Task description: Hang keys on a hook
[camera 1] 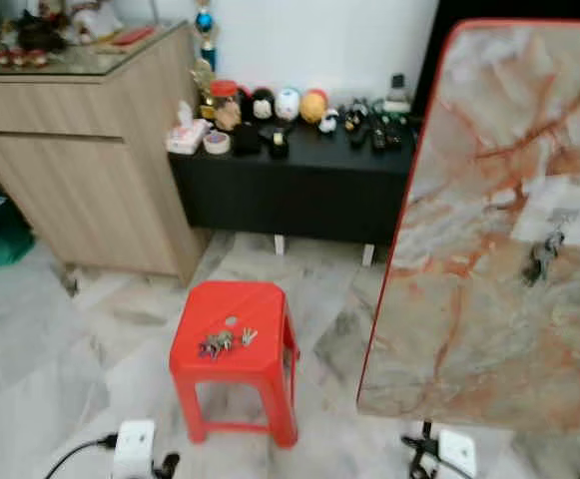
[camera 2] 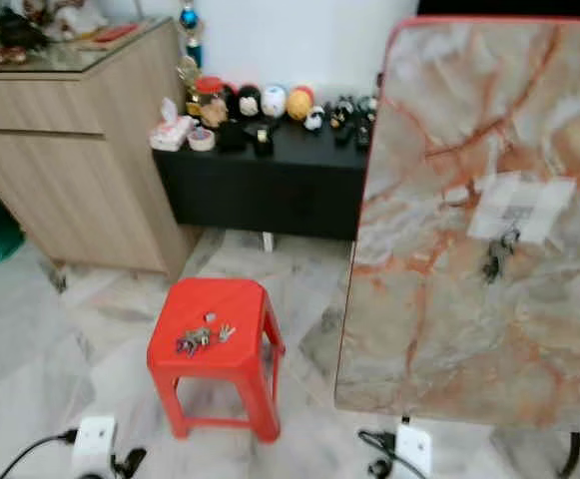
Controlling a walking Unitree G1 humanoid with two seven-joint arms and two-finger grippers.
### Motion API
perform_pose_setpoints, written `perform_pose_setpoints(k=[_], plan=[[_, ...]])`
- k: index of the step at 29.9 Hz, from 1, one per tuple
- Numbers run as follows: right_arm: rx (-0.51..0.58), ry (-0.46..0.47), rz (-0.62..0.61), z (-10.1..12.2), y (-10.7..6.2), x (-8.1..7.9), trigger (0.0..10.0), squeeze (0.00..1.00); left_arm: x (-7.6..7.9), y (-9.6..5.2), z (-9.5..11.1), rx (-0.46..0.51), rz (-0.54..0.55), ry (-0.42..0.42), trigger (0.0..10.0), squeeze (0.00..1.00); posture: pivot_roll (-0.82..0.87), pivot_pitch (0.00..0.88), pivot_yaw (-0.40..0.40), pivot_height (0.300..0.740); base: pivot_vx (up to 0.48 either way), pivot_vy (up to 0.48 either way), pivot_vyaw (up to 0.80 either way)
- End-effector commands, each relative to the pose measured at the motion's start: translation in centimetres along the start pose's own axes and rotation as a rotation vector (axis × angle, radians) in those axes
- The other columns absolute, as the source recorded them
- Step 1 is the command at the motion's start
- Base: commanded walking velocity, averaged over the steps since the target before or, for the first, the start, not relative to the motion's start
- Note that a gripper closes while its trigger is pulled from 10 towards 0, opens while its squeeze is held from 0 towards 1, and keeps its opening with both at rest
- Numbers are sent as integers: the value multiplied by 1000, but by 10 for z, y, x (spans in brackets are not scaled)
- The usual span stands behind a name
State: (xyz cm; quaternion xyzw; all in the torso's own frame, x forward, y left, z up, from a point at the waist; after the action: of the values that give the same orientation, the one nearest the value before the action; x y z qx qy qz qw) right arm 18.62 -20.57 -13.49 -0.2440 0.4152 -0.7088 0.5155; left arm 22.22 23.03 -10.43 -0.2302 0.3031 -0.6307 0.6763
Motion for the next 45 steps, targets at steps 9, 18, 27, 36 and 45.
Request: perform_pose_setpoints(k=[9,18,27,36,45], plan=[[3,-4,25,1,1,-10,10000,0,-8,-2,-7,-32,21,-3,10000,0,79,0,0,740,0,480,0],[0,-7,22,-1,0,-8,10000,0,-7,-2,-8,-34,22,-7,10000,0,82,0,-1,740,0,480,0],[-6,-7,24,-2,0,-9,10000,0,-9,-2,-8,-32,25,-8,10000,0,85,0,-2,740,0,480,0],[-3,-9,28,-1,0,-10,10000,0,-9,-2,-6,-22,26,-3,10000,0,88,0,-5,740,0,107,0],[-4,-14,31,-1,1,-11,10000,0,-9,-2,-6,-17,26,-13,10000,0,91,0,-8,740,0,0,0]])
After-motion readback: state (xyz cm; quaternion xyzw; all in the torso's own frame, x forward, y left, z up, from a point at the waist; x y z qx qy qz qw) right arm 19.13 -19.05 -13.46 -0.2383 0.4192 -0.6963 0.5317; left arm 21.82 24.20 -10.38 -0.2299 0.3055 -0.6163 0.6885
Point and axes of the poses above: a point about 5 cm out from each wrist's last joint towards the gripper, its own y axis pointing out of the wrist towards the gripper, its own z axis along the axis of the wrist's last joint, x = y × z, the point moved 5 cm from there along y, pointing out of the wrist towards the gripper, and after that the axes turned 5 degrees about y, right-handed, at the moved point
